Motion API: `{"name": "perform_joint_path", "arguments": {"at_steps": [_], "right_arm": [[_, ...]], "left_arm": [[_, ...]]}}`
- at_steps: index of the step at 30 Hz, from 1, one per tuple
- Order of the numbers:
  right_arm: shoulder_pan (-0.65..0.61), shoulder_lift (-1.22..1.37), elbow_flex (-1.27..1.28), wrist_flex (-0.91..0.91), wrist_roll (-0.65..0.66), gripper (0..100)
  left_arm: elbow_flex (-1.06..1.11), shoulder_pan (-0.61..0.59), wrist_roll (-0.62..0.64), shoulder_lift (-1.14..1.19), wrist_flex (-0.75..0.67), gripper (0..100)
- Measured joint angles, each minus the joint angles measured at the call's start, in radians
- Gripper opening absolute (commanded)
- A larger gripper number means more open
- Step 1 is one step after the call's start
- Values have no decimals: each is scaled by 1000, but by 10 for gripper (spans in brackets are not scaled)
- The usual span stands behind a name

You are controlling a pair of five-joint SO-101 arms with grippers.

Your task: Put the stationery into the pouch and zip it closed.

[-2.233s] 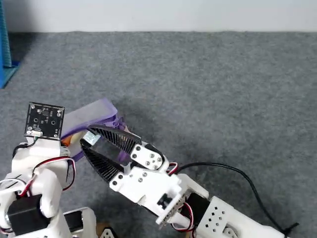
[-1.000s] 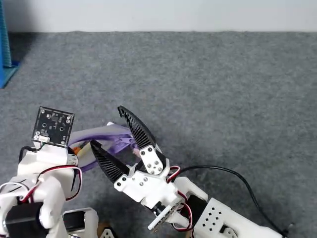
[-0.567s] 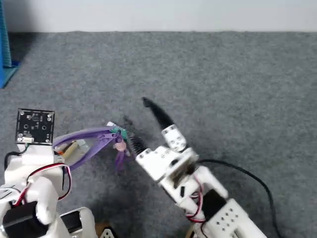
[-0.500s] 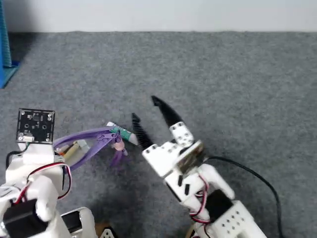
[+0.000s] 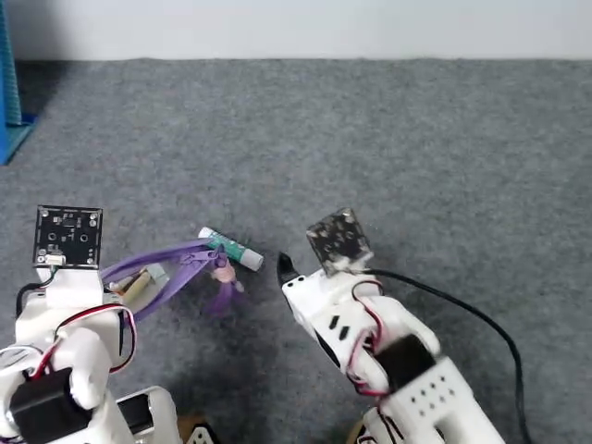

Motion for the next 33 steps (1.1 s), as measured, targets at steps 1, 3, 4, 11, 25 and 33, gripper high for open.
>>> {"name": "perform_joint_path", "arguments": {"at_steps": [1, 3, 4, 11, 25, 33], "right_arm": [[0, 43, 0, 0, 21, 190], [0, 137, -11, 0, 57, 190], [0, 184, -23, -2, 66, 190], [0, 555, -183, -14, 83, 190], [0, 1174, -629, -20, 83, 187], [-51, 1292, -743, -20, 83, 187]], "left_arm": [[0, -2, 0, 0, 0, 12], [0, -2, 0, 0, 0, 12], [0, -2, 0, 0, 0, 12], [0, -2, 0, 0, 0, 12], [0, -2, 0, 0, 0, 12], [0, -2, 0, 0, 0, 12]]}}
